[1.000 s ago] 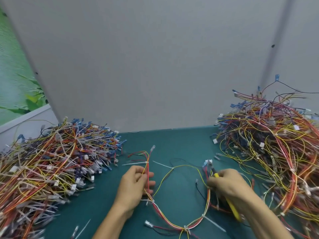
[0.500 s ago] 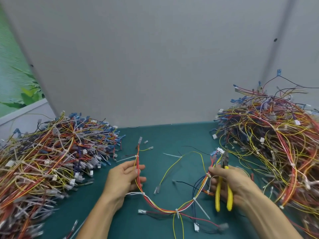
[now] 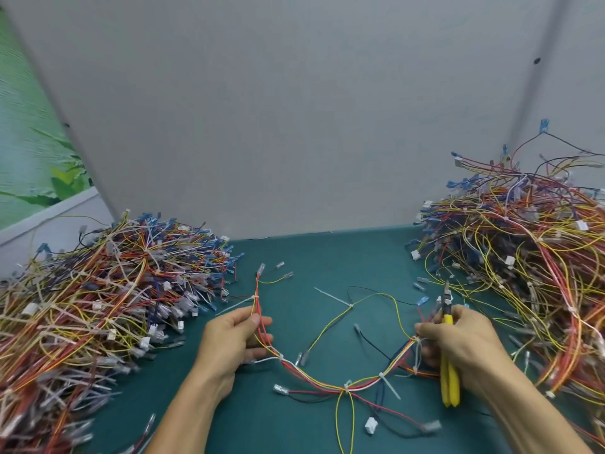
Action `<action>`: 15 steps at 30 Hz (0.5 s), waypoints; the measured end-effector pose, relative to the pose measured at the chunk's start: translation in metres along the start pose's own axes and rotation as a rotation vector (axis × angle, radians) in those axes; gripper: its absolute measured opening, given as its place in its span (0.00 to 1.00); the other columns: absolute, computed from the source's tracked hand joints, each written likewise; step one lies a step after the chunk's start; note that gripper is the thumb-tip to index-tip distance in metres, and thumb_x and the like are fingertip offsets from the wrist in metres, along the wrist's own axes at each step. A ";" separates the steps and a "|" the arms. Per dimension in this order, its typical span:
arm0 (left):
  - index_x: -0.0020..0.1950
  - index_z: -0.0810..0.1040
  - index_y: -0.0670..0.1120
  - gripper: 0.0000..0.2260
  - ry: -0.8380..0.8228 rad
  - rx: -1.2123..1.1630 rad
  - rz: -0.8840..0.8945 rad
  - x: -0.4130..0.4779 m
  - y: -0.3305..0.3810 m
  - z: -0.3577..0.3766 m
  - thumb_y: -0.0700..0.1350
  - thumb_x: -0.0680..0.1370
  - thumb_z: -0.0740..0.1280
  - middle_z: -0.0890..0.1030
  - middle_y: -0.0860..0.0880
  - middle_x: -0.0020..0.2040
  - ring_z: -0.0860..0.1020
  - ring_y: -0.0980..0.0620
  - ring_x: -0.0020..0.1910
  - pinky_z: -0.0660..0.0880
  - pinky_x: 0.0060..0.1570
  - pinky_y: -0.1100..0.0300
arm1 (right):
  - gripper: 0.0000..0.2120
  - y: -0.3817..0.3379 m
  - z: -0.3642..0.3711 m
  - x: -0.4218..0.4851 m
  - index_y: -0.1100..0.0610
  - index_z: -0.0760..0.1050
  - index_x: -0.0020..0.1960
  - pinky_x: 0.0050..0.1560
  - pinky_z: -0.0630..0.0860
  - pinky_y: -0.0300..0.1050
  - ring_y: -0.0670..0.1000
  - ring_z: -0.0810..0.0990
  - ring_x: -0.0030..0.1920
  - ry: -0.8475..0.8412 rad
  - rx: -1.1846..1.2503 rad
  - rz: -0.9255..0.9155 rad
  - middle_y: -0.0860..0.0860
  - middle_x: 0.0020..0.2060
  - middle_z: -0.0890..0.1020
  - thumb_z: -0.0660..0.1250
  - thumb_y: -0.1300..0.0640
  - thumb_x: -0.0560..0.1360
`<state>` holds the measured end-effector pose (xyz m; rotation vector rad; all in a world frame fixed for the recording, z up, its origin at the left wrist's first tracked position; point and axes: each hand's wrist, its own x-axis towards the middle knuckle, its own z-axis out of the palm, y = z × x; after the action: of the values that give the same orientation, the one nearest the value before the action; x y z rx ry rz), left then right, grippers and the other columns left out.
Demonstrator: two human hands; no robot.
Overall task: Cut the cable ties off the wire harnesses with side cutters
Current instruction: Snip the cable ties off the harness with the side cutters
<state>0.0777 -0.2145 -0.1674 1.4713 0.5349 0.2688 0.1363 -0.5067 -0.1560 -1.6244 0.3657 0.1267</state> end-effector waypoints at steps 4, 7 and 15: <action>0.47 0.80 0.40 0.06 0.044 -0.020 -0.034 0.003 0.001 -0.005 0.34 0.79 0.63 0.83 0.46 0.37 0.80 0.53 0.27 0.77 0.24 0.60 | 0.15 0.002 -0.002 0.002 0.58 0.65 0.41 0.24 0.73 0.44 0.53 0.71 0.20 -0.002 0.021 0.038 0.60 0.28 0.73 0.68 0.74 0.72; 0.47 0.80 0.42 0.06 0.067 0.002 -0.063 0.005 0.001 -0.009 0.33 0.78 0.65 0.82 0.46 0.34 0.80 0.52 0.26 0.77 0.25 0.61 | 0.14 0.001 -0.004 0.002 0.59 0.66 0.41 0.27 0.74 0.46 0.53 0.72 0.21 -0.017 -0.010 0.039 0.60 0.28 0.74 0.68 0.73 0.72; 0.49 0.79 0.41 0.07 0.004 0.009 -0.089 0.000 0.005 -0.011 0.32 0.73 0.70 0.83 0.47 0.35 0.82 0.49 0.32 0.80 0.35 0.57 | 0.12 -0.004 -0.008 -0.008 0.63 0.70 0.42 0.28 0.77 0.47 0.55 0.76 0.22 -0.123 -0.252 -0.034 0.56 0.24 0.78 0.74 0.68 0.69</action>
<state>0.0733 -0.2046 -0.1628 1.4520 0.6046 0.1996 0.1285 -0.5134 -0.1487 -1.8599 0.2341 0.2546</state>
